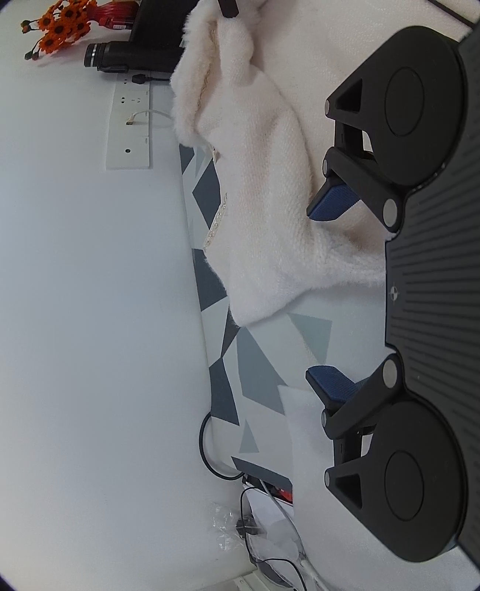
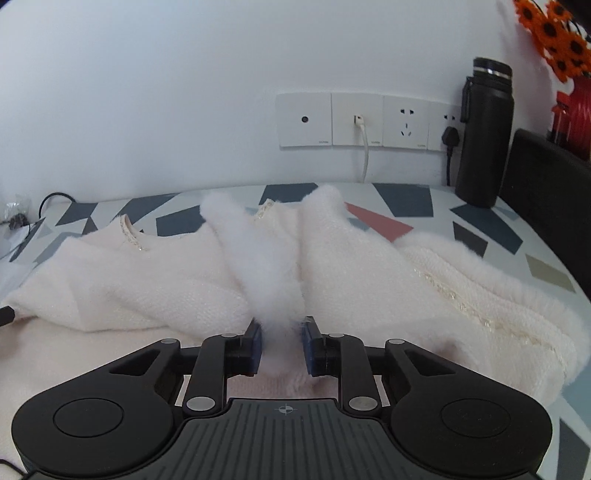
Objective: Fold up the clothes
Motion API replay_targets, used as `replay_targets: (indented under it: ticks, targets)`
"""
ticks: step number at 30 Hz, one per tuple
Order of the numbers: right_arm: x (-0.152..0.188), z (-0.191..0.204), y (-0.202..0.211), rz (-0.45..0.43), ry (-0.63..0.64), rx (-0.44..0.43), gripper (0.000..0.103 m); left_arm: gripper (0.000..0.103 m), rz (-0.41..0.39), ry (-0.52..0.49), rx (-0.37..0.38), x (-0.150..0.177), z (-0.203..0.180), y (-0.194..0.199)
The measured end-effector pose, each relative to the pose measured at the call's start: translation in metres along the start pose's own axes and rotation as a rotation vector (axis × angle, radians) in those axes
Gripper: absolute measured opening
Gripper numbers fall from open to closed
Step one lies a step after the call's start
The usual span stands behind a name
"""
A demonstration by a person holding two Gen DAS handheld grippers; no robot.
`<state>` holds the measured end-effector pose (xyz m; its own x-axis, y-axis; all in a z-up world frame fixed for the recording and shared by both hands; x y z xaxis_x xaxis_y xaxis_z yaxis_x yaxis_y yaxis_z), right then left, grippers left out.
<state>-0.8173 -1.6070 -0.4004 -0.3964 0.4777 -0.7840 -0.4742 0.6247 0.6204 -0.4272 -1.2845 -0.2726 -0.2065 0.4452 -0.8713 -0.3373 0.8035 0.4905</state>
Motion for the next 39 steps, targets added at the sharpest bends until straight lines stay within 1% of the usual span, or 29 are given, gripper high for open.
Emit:
replay_targets:
  ticks: [2,4,6,7,9,11,13,14,15,16,18,19,20,21,22,24,25,26,27,28,29,31,33,36,39]
  targets:
    - [-0.024,0.007,0.001,-0.061,0.016,-0.036,0.018,0.087,-0.005,0.023,-0.015,-0.002,0.005,-0.001]
    - [-0.051,0.013,0.003,-0.122,0.019,-0.072,0.017,0.087,0.001,0.056,-0.023,-0.002,0.011,-0.005]
    - [-0.080,0.015,-0.002,-0.160,-0.024,-0.120,0.017,0.087,0.002,0.077,-0.033,-0.002,0.014,-0.007]
    - [-0.092,0.014,-0.009,-0.163,-0.058,-0.136,0.016,0.087,0.004,0.080,-0.037,-0.001,0.015,-0.009]
    - [-0.113,0.011,-0.030,-0.139,-0.108,-0.163,0.016,0.087,0.007,0.088,-0.044,0.001,0.016,-0.011]
    - [-0.123,0.007,-0.058,-0.094,-0.143,-0.154,0.015,0.088,0.016,0.100,-0.051,0.003,0.018,-0.014]
    - [-0.124,0.003,-0.093,-0.017,-0.157,-0.135,0.015,0.090,0.026,0.116,-0.058,0.005,0.020,-0.017]
    - [-0.122,0.002,-0.106,0.016,-0.157,-0.128,0.015,0.090,0.029,0.120,-0.060,0.005,0.021,-0.017]
    - [-0.115,0.002,-0.124,0.069,-0.153,-0.126,0.017,0.090,0.032,0.123,-0.062,0.006,0.022,-0.018]
    - [-0.108,0.001,-0.136,0.114,-0.148,-0.126,0.021,0.091,0.031,0.119,-0.066,0.006,0.021,-0.018]
    - [-0.095,-0.004,-0.146,0.152,-0.142,-0.119,0.028,0.092,0.033,0.111,-0.070,0.006,0.020,-0.018]
    - [-0.089,-0.007,-0.150,0.171,-0.139,-0.115,0.037,0.092,0.033,0.108,-0.072,0.006,0.019,-0.018]
    - [-0.086,-0.012,-0.148,0.162,-0.149,-0.119,0.048,0.092,0.035,0.104,-0.074,0.007,0.018,-0.019]
    - [-0.083,-0.018,-0.143,0.152,-0.170,-0.127,0.053,0.093,0.038,0.101,-0.076,0.007,0.018,-0.019]
    - [-0.082,-0.022,-0.138,0.145,-0.190,-0.140,0.063,0.094,0.042,0.097,-0.077,0.007,0.017,-0.020]
    - [-0.077,-0.028,-0.118,0.107,-0.235,-0.198,0.063,0.096,0.056,0.093,-0.076,0.009,0.016,-0.022]
    - [-0.077,-0.030,-0.109,0.080,-0.241,-0.206,0.067,0.099,0.069,0.094,-0.071,0.010,0.016,-0.024]
    - [-0.075,-0.032,-0.101,0.056,-0.239,-0.201,0.077,0.101,0.089,0.101,-0.063,0.011,0.016,-0.026]
    - [-0.073,-0.033,-0.092,0.031,-0.237,-0.196,0.083,0.103,0.103,0.114,-0.054,0.012,0.017,-0.028]
    - [-0.073,-0.034,-0.082,-0.006,-0.229,-0.184,0.097,0.103,0.116,0.126,-0.046,0.013,0.018,-0.030]
    - [-0.071,-0.033,-0.072,-0.044,-0.217,-0.172,0.102,0.103,0.117,0.137,-0.041,0.014,0.019,-0.030]
    - [-0.069,-0.029,-0.053,-0.114,-0.191,-0.152,0.102,0.103,0.119,0.156,-0.032,0.015,0.021,-0.030]
    - [-0.069,-0.024,-0.035,-0.167,-0.160,-0.161,0.102,0.103,0.104,0.133,-0.040,0.013,0.016,-0.026]
    - [-0.068,-0.020,-0.020,-0.179,-0.102,-0.172,0.102,0.102,0.082,0.099,-0.050,0.010,0.009,-0.019]
    - [-0.063,-0.018,-0.011,-0.162,-0.070,-0.188,0.102,0.103,0.033,0.044,0.006,0.001,-0.013,-0.002]
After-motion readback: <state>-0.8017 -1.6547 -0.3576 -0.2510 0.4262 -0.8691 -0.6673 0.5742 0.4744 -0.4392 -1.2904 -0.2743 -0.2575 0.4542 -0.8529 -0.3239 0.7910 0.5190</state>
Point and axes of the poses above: each gripper's, at about its wrist camera, not at the fingertips, and y roughly against the way its jaws point, z to its left, x to its underside, the point moved 10 cm from there along -y, roughly the way its jaws point, and after that the axes turned 8 degrees about y, right-handed, at the moved point
